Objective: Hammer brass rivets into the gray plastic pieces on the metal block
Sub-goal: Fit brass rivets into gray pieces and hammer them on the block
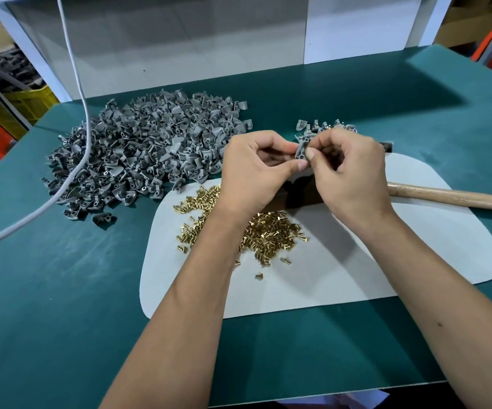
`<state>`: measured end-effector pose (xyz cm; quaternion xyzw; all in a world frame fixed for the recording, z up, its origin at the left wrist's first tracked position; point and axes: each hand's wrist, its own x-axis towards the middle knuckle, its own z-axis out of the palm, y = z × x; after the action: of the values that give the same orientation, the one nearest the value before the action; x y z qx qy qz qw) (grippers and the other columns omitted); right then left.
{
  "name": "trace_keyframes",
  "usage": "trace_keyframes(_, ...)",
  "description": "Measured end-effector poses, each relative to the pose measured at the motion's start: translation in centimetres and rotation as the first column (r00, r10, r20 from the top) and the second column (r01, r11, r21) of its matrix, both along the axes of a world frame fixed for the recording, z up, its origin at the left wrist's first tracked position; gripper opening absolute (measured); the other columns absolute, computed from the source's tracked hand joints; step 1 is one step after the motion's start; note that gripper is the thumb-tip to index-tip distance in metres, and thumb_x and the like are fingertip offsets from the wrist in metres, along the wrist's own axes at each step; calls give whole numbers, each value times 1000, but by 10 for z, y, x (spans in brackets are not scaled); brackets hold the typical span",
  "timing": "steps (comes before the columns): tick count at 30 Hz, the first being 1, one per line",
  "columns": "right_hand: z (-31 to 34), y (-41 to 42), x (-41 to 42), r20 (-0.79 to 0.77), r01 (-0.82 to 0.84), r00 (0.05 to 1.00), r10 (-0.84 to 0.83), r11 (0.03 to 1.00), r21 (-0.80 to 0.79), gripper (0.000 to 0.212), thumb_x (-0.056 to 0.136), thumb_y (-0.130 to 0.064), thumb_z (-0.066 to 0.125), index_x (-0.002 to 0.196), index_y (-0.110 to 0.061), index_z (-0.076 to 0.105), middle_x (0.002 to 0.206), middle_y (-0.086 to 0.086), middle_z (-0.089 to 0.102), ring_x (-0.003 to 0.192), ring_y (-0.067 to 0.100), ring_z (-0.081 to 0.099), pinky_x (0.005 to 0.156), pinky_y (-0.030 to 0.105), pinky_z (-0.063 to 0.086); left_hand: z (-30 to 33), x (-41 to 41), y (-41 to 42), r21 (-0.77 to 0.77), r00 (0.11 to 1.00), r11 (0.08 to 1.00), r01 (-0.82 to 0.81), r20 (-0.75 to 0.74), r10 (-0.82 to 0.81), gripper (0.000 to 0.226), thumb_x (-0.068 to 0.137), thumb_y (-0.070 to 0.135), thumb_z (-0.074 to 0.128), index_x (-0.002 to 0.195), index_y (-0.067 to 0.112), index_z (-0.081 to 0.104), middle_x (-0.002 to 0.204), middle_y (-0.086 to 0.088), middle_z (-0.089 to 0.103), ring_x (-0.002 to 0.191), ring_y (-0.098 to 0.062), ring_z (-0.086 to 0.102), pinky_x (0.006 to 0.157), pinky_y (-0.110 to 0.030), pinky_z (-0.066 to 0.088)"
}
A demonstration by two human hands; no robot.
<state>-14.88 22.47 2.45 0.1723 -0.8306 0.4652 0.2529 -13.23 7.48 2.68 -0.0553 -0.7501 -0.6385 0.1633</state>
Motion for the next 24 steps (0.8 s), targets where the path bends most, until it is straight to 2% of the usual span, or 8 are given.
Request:
trace_keyframes(3, 2, 1, -1, -10, -33, 999, 33, 999, 25, 8, 90, -8, 68, 89, -8, 76, 78, -2, 70, 71, 7, 60, 68, 10, 42, 4, 2, -3, -75, 999, 997, -28, -27, 26, 28, 68, -6, 90, 86, 5, 72, 82, -12, 77, 75, -18, 75, 76, -32, 64)
trace_keyframes(8, 9, 12, -3, 34, -138, 990, 136, 989, 57, 17, 97, -10, 62, 99, -11, 79, 87, -1, 76, 86, 13, 69, 82, 29, 54, 4, 0, -10, -140, 993, 986, -93, -88, 81, 34, 70, -2, 90, 95, 10, 70, 83, -3, 77, 77, -14, 76, 73, -25, 61)
trace_keyframes(12, 19, 38, -14, 83, -41, 996, 30, 991, 130, 13, 96, -18, 65, 94, -14, 77, 80, 1, 74, 79, 19, 70, 76, 31, 53, -1, -5, -13, -256, 993, 960, -116, -63, 103, 11, 83, 8, 83, 92, 12, 79, 85, 4, 77, 81, -8, 73, 80, -28, 60)
trace_keyframes(15, 24, 71, -24, 257, 13, 954, -151, 882, 470, 9, 92, -22, 70, 84, -19, 71, 74, 0, 70, 72, 22, 65, 66, 28, 44, -6, -8, -19, -443, 993, 889, -117, -28, 117, 3, 88, 21, 81, 89, 23, 82, 98, 10, 76, 102, -5, 66, 96, -32, 50)
trace_keyframes(17, 25, 88, -27, 399, -112, 888, -227, 737, 667, 12, 88, -24, 74, 77, -25, 69, 81, 0, 71, 79, 27, 63, 70, 33, 47, -8, -10, -23, -483, 992, 868, -117, -11, 127, 4, 88, 23, 80, 90, 25, 83, 111, 5, 74, 118, -13, 60, 110, -38, 40)
trace_keyframes(19, 25, 95, -26, 498, -220, 834, -236, 686, 693, 18, 83, -26, 79, 76, -31, 63, 83, -6, 68, 78, 21, 61, 71, 34, 45, -8, -9, -25, -442, 993, 892, -95, 24, 117, 5, 88, 22, 81, 91, 24, 84, 117, 2, 73, 121, -12, 58, 114, -37, 37)
trace_keyframes(22, 22, 95, -26, 485, -239, 858, -169, 705, 668, 22, 82, -25, 82, 78, -28, 61, 79, -8, 64, 72, 10, 55, 62, 32, 36, -7, -8, -27, -399, 994, 915, -60, 62, 92, 7, 86, 22, 82, 93, 23, 83, 122, 2, 71, 119, -5, 60, 111, -26, 38)
trace_keyframes(24, 20, 96, -30, 465, -270, 875, -137, 661, 701, 19, 87, -25, 78, 78, -24, 61, 76, -8, 63, 71, 10, 55, 62, 33, 37, -6, -6, -28, -382, 993, 923, -56, 79, 93, 11, 84, 22, 84, 95, 24, 82, 123, 5, 70, 118, -1, 60, 103, -16, 39)
